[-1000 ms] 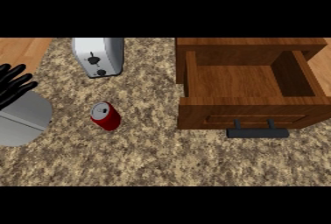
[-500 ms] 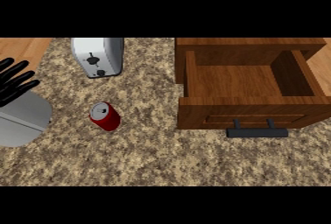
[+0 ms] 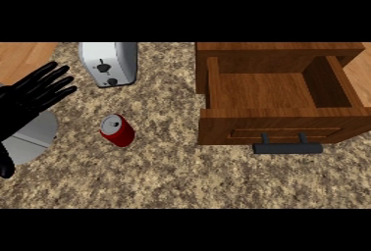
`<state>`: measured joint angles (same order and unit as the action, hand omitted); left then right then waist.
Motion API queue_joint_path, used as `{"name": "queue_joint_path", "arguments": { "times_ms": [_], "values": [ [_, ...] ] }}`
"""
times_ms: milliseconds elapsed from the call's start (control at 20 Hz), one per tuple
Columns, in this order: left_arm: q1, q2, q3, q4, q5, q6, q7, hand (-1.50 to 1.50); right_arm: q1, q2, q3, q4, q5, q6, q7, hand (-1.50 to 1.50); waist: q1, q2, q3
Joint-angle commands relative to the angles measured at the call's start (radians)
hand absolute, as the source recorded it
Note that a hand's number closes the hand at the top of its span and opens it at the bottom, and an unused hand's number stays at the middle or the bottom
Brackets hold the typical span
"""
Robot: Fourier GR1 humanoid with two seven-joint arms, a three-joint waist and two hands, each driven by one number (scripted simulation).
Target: Pick up the can, place it into the drawer and close the drawer
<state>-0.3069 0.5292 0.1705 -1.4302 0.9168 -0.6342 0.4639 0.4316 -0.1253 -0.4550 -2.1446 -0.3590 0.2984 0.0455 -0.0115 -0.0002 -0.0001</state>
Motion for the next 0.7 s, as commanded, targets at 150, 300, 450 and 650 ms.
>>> {"name": "queue_joint_path", "arguments": {
  "times_ms": [150, 300, 450, 650],
  "values": [
    [-0.013, -0.086, -0.025, 0.028, -0.159, 0.026, -0.064, -1.50, 0.095, -0.018, -0.136, 0.021, -0.126, 0.124, -0.037, -1.50, -0.006, -0.002, 0.000],
    [0.025, -0.170, -0.064, 0.033, -0.282, 0.021, -0.145, -1.50, -0.040, -0.011, -0.068, 0.034, -0.030, 0.059, 0.026, -1.50, 0.006, 0.000, 0.000],
    [-0.014, -0.157, -0.042, 0.138, -0.323, -0.027, -0.181, -1.50, 0.011, -0.029, -0.142, -0.019, -0.137, 0.100, 0.074, -1.50, 0.000, 0.000, 0.000],
    [0.003, -0.199, -0.056, 0.205, -0.450, -0.039, -0.289, -1.50, -0.027, 0.009, -0.124, 0.009, -0.049, 0.093, 0.039, -1.50, 0.003, 0.001, 0.000]
  ]
}}
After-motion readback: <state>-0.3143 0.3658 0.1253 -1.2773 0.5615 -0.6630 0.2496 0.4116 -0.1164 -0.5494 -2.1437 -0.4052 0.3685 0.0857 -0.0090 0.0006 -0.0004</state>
